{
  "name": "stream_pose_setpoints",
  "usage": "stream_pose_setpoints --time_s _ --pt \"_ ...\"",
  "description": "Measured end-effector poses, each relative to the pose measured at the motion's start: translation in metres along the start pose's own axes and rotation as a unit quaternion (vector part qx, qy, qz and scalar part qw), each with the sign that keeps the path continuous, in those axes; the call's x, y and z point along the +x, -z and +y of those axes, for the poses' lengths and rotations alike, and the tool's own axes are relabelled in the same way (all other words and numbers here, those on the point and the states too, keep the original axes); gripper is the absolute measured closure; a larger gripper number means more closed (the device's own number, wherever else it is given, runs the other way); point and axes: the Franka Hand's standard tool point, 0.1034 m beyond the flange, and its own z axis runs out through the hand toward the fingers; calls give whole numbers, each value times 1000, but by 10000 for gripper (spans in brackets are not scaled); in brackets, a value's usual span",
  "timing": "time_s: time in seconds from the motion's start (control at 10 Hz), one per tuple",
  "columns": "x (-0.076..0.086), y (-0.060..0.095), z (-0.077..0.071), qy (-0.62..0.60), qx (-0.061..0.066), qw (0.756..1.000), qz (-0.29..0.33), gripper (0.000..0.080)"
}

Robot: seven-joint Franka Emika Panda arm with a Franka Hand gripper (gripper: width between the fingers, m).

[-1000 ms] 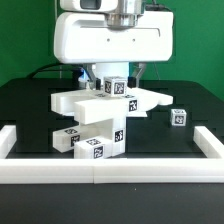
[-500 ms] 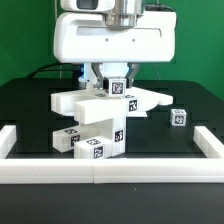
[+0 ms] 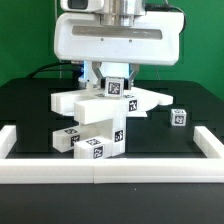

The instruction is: Assemble chair

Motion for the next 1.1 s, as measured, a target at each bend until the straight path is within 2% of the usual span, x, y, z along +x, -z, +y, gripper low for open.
stream_pose_setpoints --time_s 0.7,1.0,1.1 --pt "0 0 -1 -210 0 978 0 515" --pt "0 0 -2 -318 3 948 -1 514" --pt "-1 0 -4 -368 5 930 -2 514"
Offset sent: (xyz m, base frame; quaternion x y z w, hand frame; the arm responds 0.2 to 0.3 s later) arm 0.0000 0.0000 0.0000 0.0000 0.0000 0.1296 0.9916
